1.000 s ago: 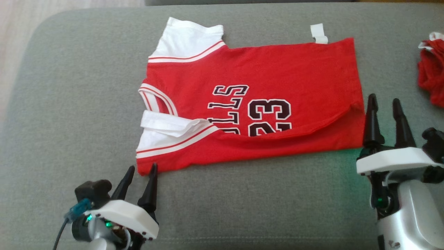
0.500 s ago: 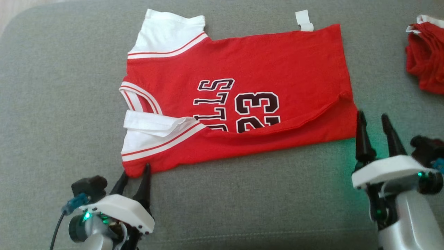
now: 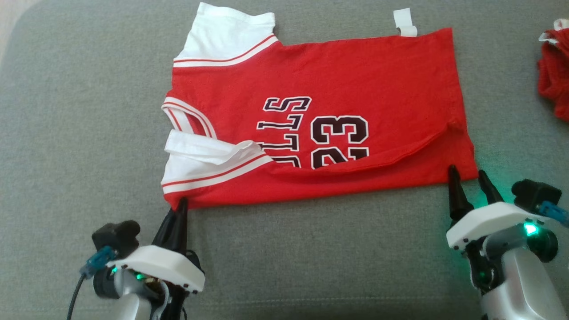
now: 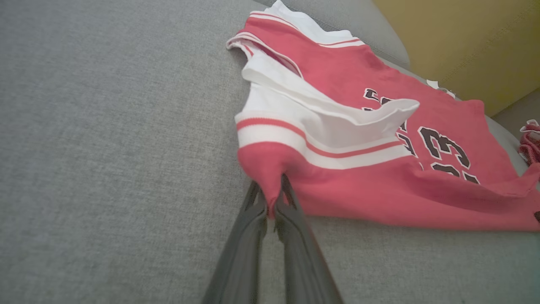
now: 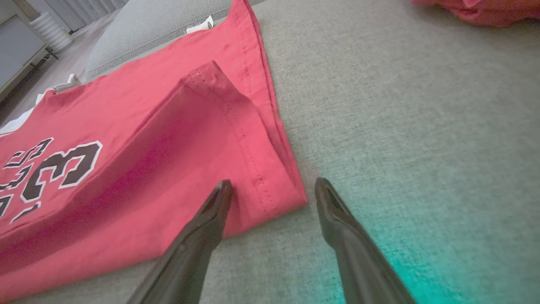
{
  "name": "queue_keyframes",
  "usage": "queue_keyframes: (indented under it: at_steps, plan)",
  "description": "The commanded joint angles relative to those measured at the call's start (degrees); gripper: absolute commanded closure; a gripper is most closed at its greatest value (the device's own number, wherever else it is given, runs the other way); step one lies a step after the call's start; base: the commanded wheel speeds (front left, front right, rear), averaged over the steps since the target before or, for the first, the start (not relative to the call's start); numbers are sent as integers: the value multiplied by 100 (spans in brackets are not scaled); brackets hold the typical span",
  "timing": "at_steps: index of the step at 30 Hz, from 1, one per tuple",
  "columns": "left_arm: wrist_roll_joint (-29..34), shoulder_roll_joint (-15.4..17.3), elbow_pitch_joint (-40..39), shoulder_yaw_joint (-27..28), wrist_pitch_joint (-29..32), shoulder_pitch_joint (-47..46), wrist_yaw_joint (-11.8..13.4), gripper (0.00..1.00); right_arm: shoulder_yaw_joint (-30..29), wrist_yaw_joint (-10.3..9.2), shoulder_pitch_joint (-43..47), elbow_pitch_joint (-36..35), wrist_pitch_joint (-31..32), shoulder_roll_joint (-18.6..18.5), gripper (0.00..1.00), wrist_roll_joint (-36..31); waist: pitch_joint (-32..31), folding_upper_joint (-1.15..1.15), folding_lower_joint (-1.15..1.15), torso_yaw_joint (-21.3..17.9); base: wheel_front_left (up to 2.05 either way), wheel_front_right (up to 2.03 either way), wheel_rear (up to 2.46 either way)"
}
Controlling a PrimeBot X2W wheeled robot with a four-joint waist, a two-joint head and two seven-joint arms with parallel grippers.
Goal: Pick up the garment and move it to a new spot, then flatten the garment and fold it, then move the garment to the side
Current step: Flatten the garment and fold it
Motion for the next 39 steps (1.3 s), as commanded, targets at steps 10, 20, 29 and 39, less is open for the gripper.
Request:
queue_keyframes:
  at_steps: [10,20,29,39]
  plan:
    - [-24,2,-497,68,-234,-306,-9,100,207,37,-551,258,-75,-30,100,290,-79,0,0,72,0,0,0]
    - [54,205,-1226,51,-111,-288,25,100,114,37,-390,-495,518,-30,100,393,-298,0,0,82,0,0,0]
    - [34,463,-2052,-48,355,660,172,100,-243,37,836,-2098,1295,-33,100,367,-420,0,0,90,0,0,0]
    - [-171,399,-1928,-186,576,1272,258,100,-411,37,1721,-2669,1774,-31,100,516,-480,0,0,16,0,0,0]
